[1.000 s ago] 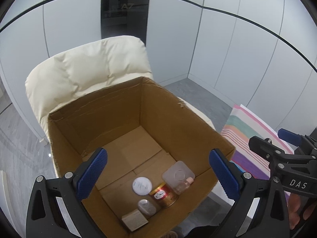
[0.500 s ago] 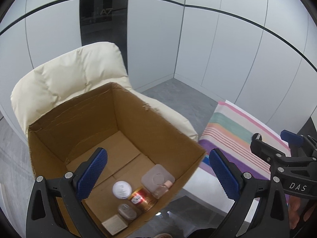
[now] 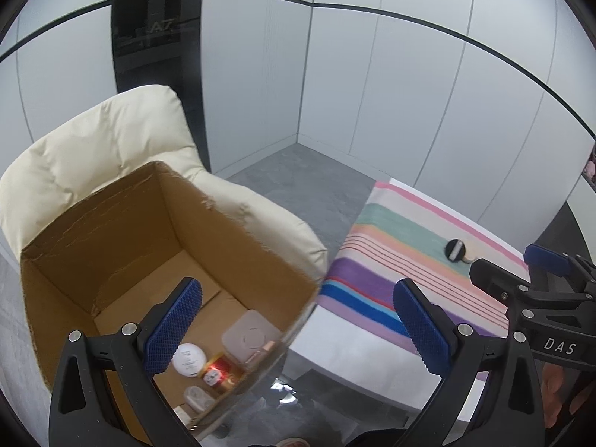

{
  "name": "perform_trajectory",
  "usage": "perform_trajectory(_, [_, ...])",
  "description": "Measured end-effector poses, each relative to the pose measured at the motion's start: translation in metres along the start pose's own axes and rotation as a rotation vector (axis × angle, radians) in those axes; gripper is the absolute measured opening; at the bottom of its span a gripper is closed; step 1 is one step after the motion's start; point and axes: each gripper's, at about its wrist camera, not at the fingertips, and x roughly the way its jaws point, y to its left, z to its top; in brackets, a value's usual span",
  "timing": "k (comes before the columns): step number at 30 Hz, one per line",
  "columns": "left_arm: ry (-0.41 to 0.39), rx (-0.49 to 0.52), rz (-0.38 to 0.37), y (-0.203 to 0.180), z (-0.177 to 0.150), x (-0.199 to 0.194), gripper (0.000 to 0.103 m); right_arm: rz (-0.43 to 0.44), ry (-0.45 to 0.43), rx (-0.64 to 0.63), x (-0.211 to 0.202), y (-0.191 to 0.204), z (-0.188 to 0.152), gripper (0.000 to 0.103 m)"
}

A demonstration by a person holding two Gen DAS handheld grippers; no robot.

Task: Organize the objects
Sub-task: 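Move both grippers back from the cardboard box toward the two puffs on the blanket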

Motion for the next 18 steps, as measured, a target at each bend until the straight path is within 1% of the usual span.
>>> perform_trajectory(6, [0.005, 0.037, -0.027, -0.022, 0.001, 0.007, 0.103, -0.029, 0.000, 0.019, -0.002, -0.019, -0.005, 0.103])
perform_trajectory(18, [0.017, 0.092, -0.092, -0.073, 0.001, 0.015, 0.103, -0.084, -0.006, 0.099, -0.013, -0.071, -0.019, 0.103])
